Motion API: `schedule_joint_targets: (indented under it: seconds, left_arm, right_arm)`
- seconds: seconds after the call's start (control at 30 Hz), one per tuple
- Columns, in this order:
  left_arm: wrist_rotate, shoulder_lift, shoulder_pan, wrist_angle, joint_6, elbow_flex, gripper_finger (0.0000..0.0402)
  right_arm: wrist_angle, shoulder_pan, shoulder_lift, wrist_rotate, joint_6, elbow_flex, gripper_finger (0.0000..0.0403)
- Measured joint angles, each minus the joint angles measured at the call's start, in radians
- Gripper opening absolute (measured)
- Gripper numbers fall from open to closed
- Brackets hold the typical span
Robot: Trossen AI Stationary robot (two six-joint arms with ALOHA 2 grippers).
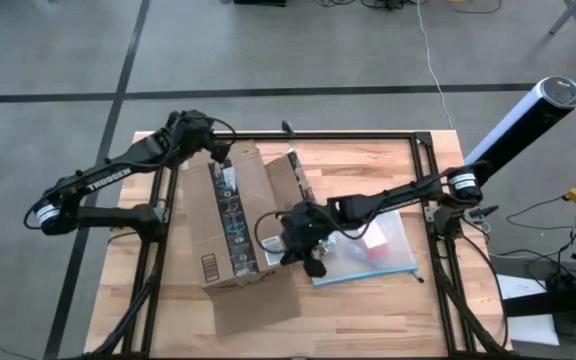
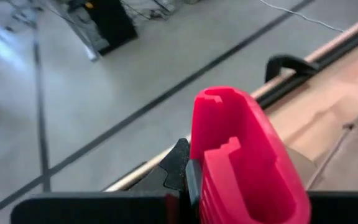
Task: Unpack boxes
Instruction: Break down the box using the red cutter
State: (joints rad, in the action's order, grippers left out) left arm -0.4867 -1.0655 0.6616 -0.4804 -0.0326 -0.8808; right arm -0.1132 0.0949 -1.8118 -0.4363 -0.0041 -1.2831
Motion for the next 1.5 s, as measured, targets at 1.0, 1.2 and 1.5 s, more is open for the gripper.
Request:
schedule_joint_targets:
  seconds: [1.0, 1.2, 1.5]
  left_arm:
    - [0.347, 0.032, 0.047, -0.086, -0.042, 0.064, 0.0032]
    - [0.346, 0.026, 0.047, -0.086, -0.035, 0.064, 0.0032]
    - [0.343, 0.026, 0.047, -0.088, -0.032, 0.064, 0.0032]
  right_arm:
    - [-0.145, 0.016, 0.103, 0.275, 0.077, -0.001, 0.0000]
    - [-0.179, 0.093, 0.098, 0.172, 0.041, -0.002, 0.0000]
    - [-0.225, 0.134, -0.030, 0.265, 0.091, -0.002, 0.0000]
